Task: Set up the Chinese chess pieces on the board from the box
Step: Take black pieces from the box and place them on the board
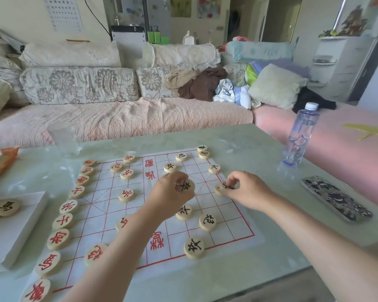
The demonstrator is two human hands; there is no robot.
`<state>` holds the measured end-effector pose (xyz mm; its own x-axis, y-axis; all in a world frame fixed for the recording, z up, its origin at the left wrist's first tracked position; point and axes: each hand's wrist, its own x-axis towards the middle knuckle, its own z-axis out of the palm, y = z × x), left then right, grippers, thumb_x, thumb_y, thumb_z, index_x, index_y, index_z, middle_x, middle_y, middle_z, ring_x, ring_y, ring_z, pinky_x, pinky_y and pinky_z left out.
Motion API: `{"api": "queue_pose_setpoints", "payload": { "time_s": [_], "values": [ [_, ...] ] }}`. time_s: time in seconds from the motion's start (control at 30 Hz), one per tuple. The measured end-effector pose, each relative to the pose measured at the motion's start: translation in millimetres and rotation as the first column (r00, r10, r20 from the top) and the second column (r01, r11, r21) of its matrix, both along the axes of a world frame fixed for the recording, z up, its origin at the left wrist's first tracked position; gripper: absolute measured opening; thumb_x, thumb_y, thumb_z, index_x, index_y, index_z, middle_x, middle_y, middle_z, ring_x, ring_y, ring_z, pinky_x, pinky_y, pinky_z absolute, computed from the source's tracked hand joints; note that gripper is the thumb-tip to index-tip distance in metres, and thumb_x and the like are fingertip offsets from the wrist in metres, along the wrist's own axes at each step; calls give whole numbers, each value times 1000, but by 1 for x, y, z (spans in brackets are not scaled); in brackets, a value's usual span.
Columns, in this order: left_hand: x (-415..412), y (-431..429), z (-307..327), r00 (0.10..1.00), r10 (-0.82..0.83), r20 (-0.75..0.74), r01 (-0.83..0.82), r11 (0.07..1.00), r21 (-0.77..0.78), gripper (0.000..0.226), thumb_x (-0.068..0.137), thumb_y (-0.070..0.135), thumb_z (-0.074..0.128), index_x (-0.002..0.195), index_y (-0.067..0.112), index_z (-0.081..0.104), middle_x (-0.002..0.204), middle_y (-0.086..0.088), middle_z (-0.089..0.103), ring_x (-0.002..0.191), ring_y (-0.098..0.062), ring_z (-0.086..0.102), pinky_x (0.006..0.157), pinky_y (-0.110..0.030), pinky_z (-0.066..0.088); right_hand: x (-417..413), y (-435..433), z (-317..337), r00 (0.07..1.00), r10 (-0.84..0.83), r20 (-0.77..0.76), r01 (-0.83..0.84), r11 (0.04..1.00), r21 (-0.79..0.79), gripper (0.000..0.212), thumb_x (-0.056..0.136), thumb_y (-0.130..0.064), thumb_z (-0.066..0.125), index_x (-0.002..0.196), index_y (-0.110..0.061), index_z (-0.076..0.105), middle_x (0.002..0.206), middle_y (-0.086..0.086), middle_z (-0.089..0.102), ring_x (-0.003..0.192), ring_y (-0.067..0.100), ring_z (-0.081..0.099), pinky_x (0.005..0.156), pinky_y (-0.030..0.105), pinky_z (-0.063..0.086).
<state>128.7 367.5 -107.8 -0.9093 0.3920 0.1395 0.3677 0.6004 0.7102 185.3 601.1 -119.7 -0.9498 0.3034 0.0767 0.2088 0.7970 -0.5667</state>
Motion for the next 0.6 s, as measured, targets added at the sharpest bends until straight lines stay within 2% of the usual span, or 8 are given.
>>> {"api": "queue_pose_setpoints", "payload": {
  "time_s": [0.07,0.13,0.27,0.4,0.43,0.5,0.6],
  "values": [
    [2,11,-1,1000,12,22,-12,1000,-23,42,81,41,66,120,31,54,115,15,57,82,-7,62,51,-13,43,5,7,-5,1000,-11,28,10,1000,26,36,75,-61,73,85,-28,61,92,-15,65,88,9,60,72,26,44],
    [4,17,-4,999,12,51,-11,999,-30,42,79,39,69,118,30,55,113,16,57,76,-7,63,46,-14,43,9,12,-8,999,-6,33,4,999,49,34,75,-60,73,83,-30,60,92,-15,65,88,11,60,68,26,42],
    [4,25,-14,999,-7,46,9,999,-46,44,75,29,75,116,28,59,114,9,57,89,-13,60,62,-20,46,16,14,-16,998,26,58,-33,992,122,22,75,-51,73,82,-34,62,98,-14,64,92,11,59,66,24,39],
    [8,24,-18,999,-40,13,41,997,-70,47,76,25,76,119,27,60,115,7,54,96,-12,56,72,-17,39,12,6,-13,1000,-3,6,2,977,213,27,82,-61,64,77,-34,66,94,-11,56,89,12,59,66,27,38],
    [8,23,-18,999,-46,1,46,996,-71,48,76,25,77,120,27,59,115,8,54,96,-12,55,74,-17,38,10,1,-10,1000,-1,-26,5,984,176,27,84,-60,62,78,-34,67,94,-11,55,87,12,59,66,27,38],
    [6,20,-19,999,-47,-20,46,997,-65,50,75,25,78,121,25,58,114,8,55,96,-11,55,75,-16,38,5,-14,-2,996,49,-81,-49,999,3,18,88,-49,63,86,-32,69,97,-11,60,89,12,60,70,24,41],
    [4,15,-18,999,-30,-34,29,999,-45,49,75,26,77,120,24,57,113,8,57,94,-9,56,71,-13,39,-2,-43,5,987,126,-99,-150,945,-290,17,88,-41,70,100,-29,68,99,-13,68,83,4,62,69,17,42]
  ]
}}
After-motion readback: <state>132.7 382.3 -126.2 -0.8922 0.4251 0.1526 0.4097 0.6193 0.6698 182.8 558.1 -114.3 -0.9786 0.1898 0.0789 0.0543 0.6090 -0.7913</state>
